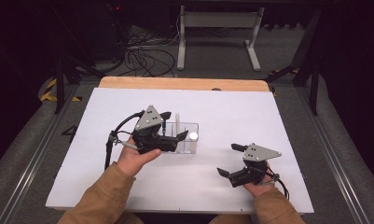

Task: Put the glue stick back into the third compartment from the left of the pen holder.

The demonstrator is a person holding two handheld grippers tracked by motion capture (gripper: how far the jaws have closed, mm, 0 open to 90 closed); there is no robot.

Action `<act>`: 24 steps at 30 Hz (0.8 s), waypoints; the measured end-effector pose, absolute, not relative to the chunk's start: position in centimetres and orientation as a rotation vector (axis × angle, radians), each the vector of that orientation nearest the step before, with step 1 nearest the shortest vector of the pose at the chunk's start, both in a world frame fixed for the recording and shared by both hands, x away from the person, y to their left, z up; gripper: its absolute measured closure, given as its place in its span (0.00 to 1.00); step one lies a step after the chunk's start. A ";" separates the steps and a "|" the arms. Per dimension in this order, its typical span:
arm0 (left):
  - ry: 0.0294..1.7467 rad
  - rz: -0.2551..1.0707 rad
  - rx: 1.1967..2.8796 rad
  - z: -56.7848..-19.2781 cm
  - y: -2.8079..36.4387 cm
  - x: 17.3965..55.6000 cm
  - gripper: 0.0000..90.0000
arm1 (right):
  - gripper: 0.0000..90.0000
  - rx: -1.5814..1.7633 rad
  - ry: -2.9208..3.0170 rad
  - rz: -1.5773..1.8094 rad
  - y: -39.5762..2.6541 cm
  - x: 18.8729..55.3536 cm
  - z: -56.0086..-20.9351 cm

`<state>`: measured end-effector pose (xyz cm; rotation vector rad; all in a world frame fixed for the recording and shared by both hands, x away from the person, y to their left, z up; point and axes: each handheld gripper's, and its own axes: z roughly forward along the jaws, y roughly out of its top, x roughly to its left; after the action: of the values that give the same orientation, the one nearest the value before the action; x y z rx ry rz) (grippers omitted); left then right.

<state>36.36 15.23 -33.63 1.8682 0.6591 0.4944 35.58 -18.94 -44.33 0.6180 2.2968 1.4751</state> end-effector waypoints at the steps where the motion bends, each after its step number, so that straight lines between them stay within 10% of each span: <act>1: 0.661 0.496 1.866 -33.7 15.6 36.2 0.19 | 0.00 0.614 2.298 1.475 -18.9 35.6 -44.3; 24: 0.642 0.553 1.844 -38.0 22.3 33.8 0.14 | 0.00 0.629 2.281 1.506 -19.2 35.2 -44.2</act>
<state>33.80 22.31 -38.03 1.8436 0.6418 0.5535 35.17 -19.16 -44.20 0.6286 2.2807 1.5057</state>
